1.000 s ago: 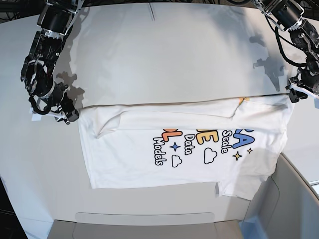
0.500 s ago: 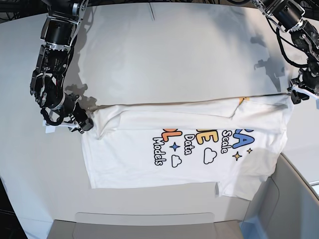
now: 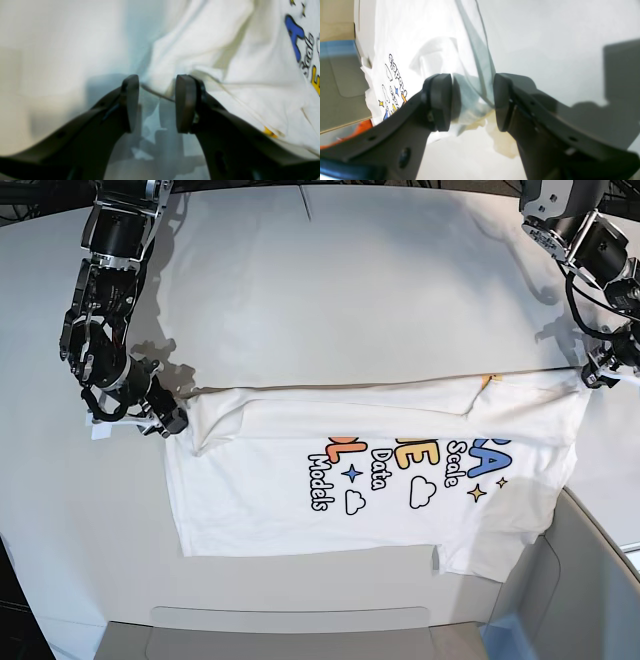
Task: Layout the t-shirt on the table in an organized manner, then fold the t-shirt properly
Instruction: 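Grasp the folded edge ends with the right and left grippers, then drag the shirt by its folded edge with both grippers toward the robot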
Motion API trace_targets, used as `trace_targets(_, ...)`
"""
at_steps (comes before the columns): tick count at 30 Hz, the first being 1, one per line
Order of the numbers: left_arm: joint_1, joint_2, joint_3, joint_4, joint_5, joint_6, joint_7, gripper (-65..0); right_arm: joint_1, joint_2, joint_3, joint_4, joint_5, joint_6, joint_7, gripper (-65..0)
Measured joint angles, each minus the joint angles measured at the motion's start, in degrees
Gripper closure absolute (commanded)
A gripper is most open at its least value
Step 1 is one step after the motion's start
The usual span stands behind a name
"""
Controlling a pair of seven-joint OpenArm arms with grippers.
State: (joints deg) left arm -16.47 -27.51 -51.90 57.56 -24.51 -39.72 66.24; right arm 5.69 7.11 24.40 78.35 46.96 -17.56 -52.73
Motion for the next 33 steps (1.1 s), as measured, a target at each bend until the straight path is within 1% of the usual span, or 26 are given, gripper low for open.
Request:
trace_targets(6,1.1,0.9,0.1,-0.2,-0.4,-0.2,-0.7,-24.9,-0.2,0.0,0.0,0.0,0.2,0.0,0.0,-27.9)
trace_targets(10,1.2,0.8,0.0,-0.3,-0.4,-0.2,-0.8,-24.9,-0.2,0.0,0.0,0.0,0.2,0.0,0.0,-27.8)
trace_targets(11,1.1,1.1,0.0,-0.3,-0.4,-0.2,-1.7,-24.9,-0.3,0.0,0.0,0.0,0.2,0.0,0.0,-27.8)
trace_targets(13,1.0,1.9,0.0,-0.3,-0.6,-0.1,-2.0,-24.9,-0.3,0.0,0.0,0.0,-0.2,1.5,0.0,-27.7)
trace_targets(14,1.0,2.4,0.2,-0.3,-1.0,-0.2,-2.2,-24.9,-0.3,0.0,0.0,0.0,-0.5,3.3,0.0,-27.7)
trace_targets(16,0.7,2.6,2.1,-0.3,-1.1,-0.2,-2.6,-24.9,-0.5,0.0,0.0,0.0,-0.7,5.4,0.0,-27.7)
trace_targets(20,-0.7,3.0,5.8,-0.3,-0.8,-0.2,-2.0,-24.3,-0.6,0.0,0.0,-0.1,-0.6,5.6,0.0,-26.7)
trace_targets(22,-0.9,3.6,6.1,-0.3,-0.9,-0.2,-2.0,-21.8,-0.6,0.0,0.0,-0.1,-0.7,5.6,0.0,-22.7)
trace_targets(24,-0.7,4.0,6.1,-0.3,-1.2,-0.2,-2.9,-16.2,-0.8,0.0,-0.1,-0.2,-0.7,5.6,-0.5,-14.8)
trace_targets(26,-0.7,3.9,6.1,-0.3,-1.0,-0.2,-2.1,-10.9,-0.9,0.2,0.0,-0.3,-1.0,5.6,-2.6,-7.0)
trace_targets(28,-0.5,3.8,6.1,-0.3,-0.9,-0.2,-2.0,-7.0,-0.9,0.2,0.0,-0.3,-1.5,5.6,-3.0,-0.2)
trace_targets(30,-0.4,3.9,6.2,-0.3,-1.0,-0.2,-2.0,-5.3,-0.9,0.2,0.0,-0.3,-1.5,5.6,-3.0,0.0)
trace_targets(33,0.8,3.8,6.2,0.0,-1.8,-0.2,-1.7,-5.1,-1.1,0.5,0.0,-0.3,-1.3,5.6,-3.7,0.0)
